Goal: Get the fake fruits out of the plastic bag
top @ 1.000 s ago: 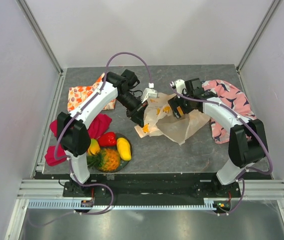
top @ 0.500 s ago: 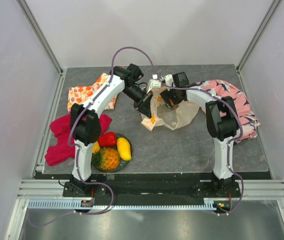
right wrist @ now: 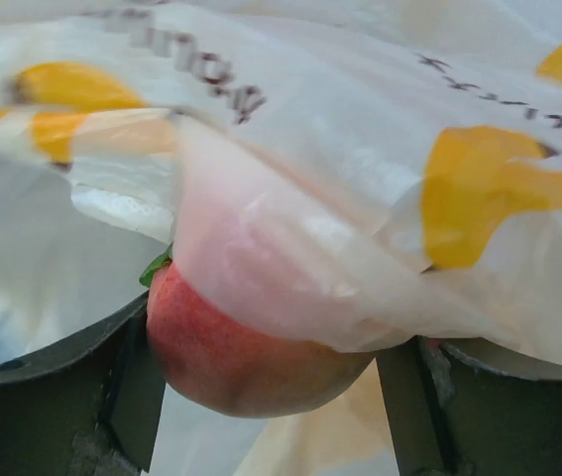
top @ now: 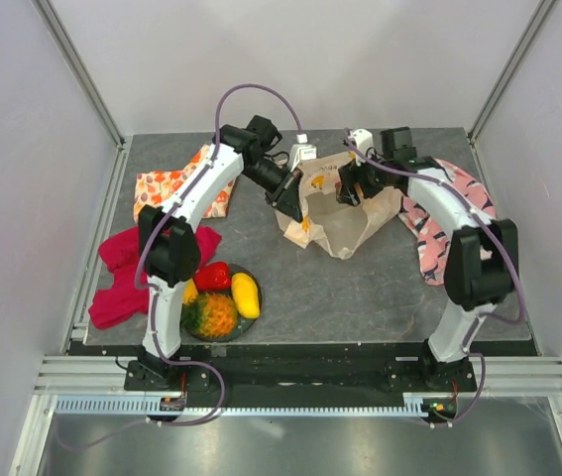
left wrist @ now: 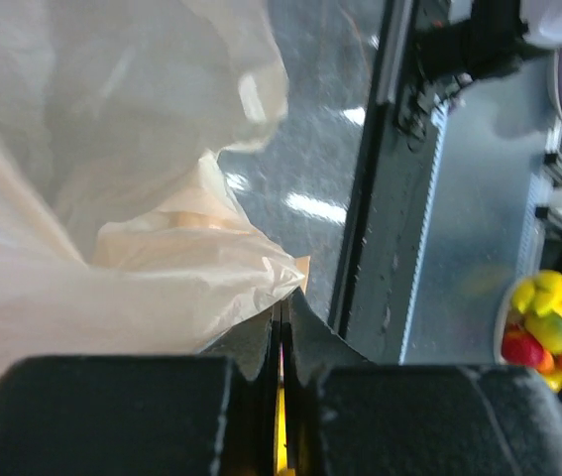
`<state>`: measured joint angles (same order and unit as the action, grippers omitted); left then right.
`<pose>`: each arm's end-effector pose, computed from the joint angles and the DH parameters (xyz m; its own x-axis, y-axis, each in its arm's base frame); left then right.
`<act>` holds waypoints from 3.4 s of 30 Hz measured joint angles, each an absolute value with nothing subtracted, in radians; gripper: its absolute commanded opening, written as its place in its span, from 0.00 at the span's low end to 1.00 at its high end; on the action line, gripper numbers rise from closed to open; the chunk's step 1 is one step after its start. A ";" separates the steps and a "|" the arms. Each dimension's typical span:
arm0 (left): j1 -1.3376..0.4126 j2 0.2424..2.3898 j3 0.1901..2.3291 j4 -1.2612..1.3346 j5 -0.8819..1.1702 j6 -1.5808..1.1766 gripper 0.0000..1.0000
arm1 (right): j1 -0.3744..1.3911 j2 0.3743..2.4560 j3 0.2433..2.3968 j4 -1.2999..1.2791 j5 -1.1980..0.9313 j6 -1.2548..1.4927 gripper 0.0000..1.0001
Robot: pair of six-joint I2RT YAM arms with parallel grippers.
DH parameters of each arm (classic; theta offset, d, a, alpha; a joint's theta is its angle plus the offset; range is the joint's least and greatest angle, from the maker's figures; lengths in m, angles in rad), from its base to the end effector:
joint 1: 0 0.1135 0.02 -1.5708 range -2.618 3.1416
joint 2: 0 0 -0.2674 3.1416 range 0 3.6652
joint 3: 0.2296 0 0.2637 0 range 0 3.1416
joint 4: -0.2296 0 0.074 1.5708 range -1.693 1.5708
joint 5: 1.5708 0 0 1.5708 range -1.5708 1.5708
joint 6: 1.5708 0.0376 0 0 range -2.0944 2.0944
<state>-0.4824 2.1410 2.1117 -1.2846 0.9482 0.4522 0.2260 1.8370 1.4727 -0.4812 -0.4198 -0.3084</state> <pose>0.3819 -0.2345 0.2983 -0.5726 0.5875 -0.5719 0.7822 0.1825 -0.5957 0.4093 0.1098 0.2550 -0.5528 -0.4115 -0.7246 -0.6674 0.7393 0.0892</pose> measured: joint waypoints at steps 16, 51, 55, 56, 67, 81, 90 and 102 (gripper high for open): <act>-0.381 2.260 2.288 -1.171 0.883 0.302 0.30 | 0.157 1.729 1.520 -0.802 -0.945 -0.369 0.70; -0.395 2.060 2.153 -0.992 1.095 -0.031 0.99 | 0.223 1.603 1.511 -0.670 -0.891 -0.322 0.70; -0.402 2.106 2.154 -0.939 1.106 -0.097 0.99 | 0.250 1.573 1.500 -0.675 -0.899 -0.344 0.70; -0.407 2.113 2.159 -0.931 1.109 -0.108 0.98 | 0.258 1.566 1.496 -0.676 -0.900 -0.346 0.70; -0.490 2.125 2.181 -0.880 1.182 -0.134 0.65 | 0.305 1.547 1.462 -0.696 -0.879 -0.350 0.70; -0.466 2.141 2.168 -0.837 1.308 -0.138 0.02 | 0.297 1.485 1.426 -0.669 -0.802 -0.347 0.98; -0.301 2.045 2.067 -0.849 1.393 -0.147 0.02 | 0.121 1.454 1.350 -0.727 -0.710 -0.431 0.98; -0.167 1.602 1.785 -1.301 0.860 0.582 0.02 | 0.129 1.610 1.351 -0.755 -0.698 -0.392 0.98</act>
